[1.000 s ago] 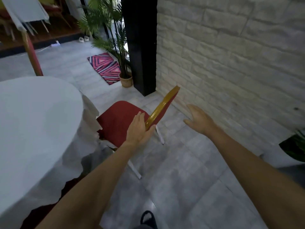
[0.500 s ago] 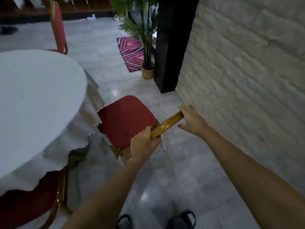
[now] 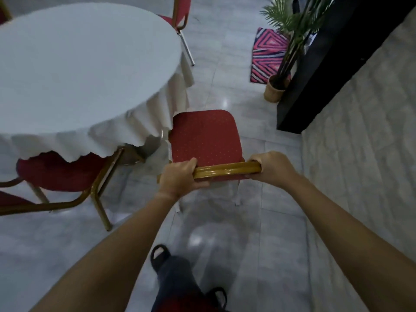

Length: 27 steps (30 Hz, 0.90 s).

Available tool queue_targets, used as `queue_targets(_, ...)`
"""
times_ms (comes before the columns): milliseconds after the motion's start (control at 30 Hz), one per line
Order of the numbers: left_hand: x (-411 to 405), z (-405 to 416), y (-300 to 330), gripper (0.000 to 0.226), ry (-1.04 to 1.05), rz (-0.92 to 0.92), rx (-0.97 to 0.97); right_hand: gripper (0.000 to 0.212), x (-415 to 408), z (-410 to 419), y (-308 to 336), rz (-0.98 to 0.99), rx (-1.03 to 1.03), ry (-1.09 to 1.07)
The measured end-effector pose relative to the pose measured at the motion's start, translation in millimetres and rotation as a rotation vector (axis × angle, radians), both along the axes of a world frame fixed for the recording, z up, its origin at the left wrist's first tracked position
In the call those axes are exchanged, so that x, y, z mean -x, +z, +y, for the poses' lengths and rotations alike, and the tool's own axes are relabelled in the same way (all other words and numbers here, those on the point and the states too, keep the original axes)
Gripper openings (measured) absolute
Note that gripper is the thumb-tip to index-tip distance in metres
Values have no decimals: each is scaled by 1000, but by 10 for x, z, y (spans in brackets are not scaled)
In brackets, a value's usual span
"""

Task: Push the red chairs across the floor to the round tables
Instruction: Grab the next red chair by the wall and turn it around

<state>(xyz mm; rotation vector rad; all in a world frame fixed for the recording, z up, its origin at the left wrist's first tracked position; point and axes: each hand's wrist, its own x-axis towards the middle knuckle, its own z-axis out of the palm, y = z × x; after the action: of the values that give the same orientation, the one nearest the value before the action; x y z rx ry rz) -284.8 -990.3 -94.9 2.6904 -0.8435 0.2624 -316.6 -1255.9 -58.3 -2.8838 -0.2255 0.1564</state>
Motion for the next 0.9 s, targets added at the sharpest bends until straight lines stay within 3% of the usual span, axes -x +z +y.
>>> queue_targets(733, -99, -425, -83, 65, 215, 8, -5, 30, -406, -649, -150, -23, -196, 280)
queue_targets(900, -128, -724, -41, 53, 299, 53, 20, 31, -586, -906, -155, -34, -206, 345)
